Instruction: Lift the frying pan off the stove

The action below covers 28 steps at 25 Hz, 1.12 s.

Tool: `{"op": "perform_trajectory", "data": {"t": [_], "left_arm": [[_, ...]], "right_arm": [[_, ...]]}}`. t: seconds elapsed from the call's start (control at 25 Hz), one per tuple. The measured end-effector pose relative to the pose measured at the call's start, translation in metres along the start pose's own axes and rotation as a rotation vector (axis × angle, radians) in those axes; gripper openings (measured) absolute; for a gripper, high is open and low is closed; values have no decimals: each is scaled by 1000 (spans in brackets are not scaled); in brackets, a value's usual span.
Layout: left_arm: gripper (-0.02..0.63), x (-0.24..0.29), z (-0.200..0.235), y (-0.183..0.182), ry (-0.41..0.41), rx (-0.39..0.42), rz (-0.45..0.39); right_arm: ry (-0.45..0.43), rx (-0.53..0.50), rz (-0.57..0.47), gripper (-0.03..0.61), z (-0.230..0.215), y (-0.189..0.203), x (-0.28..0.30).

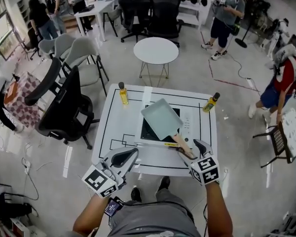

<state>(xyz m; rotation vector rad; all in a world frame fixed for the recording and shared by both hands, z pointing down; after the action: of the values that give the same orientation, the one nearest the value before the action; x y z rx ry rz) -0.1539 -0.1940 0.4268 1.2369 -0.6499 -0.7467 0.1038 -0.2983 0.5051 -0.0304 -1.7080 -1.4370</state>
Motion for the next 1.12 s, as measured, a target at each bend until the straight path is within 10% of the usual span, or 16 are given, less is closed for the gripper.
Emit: {"op": "perform_trajectory", "data": {"t": [0.72, 1.12], "left_arm": [[-3, -2, 26, 50, -160, -118, 9], [-3, -10, 34, 54, -192, -148, -9]], "right_arm": [[-187, -68, 445, 339, -29, 61, 120], [-189, -30, 544, 141, -33, 62, 135]]}}
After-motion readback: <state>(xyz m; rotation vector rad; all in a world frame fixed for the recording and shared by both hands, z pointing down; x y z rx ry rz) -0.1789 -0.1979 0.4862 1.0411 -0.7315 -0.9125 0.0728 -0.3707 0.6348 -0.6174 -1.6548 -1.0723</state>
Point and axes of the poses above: the fingertips, and each gripper's own axes: x forward along the fingers, z to its left, y out of its underside, the point moved 7 cm from there along -x, backward along the fingers, and after that the axes turned 3 degrees about -x, right-handed, at the moved point
